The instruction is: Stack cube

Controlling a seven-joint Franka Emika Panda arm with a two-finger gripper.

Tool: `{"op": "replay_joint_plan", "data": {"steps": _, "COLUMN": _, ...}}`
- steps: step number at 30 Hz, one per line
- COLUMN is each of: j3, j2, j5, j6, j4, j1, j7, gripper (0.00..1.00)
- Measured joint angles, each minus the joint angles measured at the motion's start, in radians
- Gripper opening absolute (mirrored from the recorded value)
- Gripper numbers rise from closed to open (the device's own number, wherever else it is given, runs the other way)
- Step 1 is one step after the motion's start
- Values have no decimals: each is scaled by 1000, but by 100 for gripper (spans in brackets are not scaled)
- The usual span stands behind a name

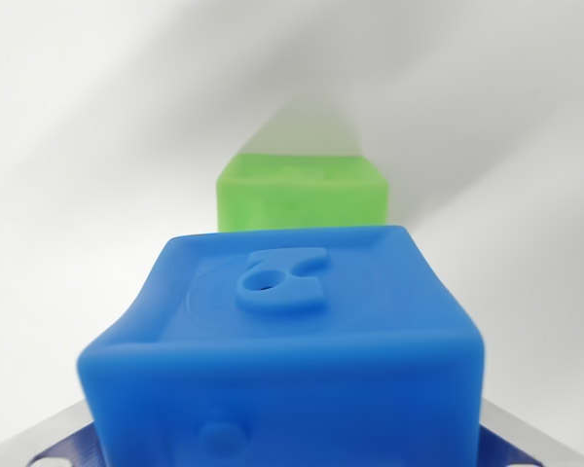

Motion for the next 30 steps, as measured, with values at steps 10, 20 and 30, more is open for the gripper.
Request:
{"op": "replay_joint_plan", "data": {"steps": 10, "j3": 1, "j2": 48, "j5": 2, "j6": 46, "j4": 2, "j1": 0, "j7": -1, "gripper": 0}}
{"op": "replay_joint_plan", "data": {"steps": 20, "j3": 2, "j2": 81, "j5": 4, "j6": 75, "j4": 6, "j1": -1, "j7": -3, "gripper": 0}}
{"op": "replay_joint_plan", "data": {"steps": 30, "j3": 3, "j2": 97, "j5": 5, "j6": 89, "j4": 9, "j1": -1, "j7": -4, "gripper": 0}}
